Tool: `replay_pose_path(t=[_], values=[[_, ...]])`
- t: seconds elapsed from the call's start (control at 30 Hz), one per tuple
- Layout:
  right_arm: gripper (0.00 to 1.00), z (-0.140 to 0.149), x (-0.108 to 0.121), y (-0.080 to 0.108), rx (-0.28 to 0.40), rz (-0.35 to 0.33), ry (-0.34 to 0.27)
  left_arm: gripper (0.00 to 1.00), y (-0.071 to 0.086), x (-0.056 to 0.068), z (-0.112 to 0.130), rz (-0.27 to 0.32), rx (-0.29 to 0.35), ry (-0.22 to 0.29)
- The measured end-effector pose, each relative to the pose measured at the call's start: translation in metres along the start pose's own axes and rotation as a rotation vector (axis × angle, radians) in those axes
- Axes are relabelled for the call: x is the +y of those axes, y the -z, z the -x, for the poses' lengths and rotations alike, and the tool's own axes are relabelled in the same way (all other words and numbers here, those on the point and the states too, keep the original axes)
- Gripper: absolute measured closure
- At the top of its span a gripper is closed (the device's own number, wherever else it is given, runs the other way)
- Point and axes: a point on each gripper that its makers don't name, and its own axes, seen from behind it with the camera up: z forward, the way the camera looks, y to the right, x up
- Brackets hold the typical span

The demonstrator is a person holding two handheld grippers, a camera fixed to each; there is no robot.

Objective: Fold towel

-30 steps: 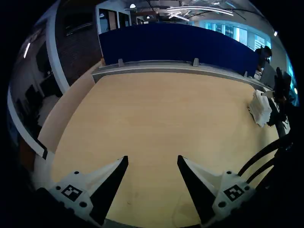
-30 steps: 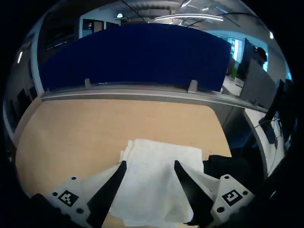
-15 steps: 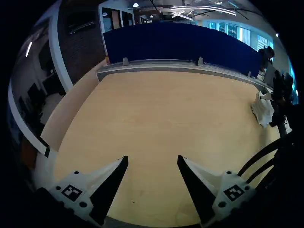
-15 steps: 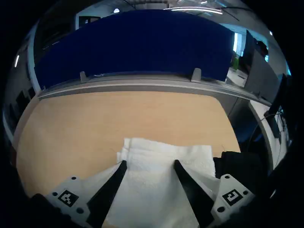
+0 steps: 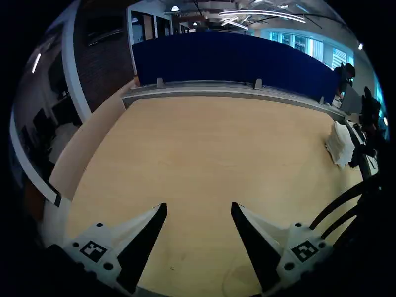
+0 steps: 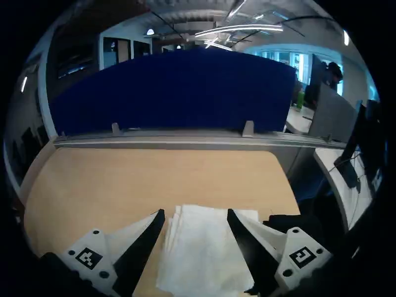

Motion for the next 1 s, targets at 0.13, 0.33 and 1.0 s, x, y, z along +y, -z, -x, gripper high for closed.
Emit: replay_pose_path(t=[0.13,0.33,1.0], values=[[0.02,-0.003,-0.013,0.031,0.038,0.004,0.011,0.04,-0.003,0.002,-0.004,0.023,0.015,-0.003],[0.02,0.009,-0.04,0.079,0.075,0.014,0.012,0.04,-0.008,0.003,-0.012,0.059,0.039,-0.013],[0.02,0.073,-0.174,0.181,0.188,-0.084,-0.024,0.04,-0.008,0.021,-0.033,0.157,0.115,-0.056]])
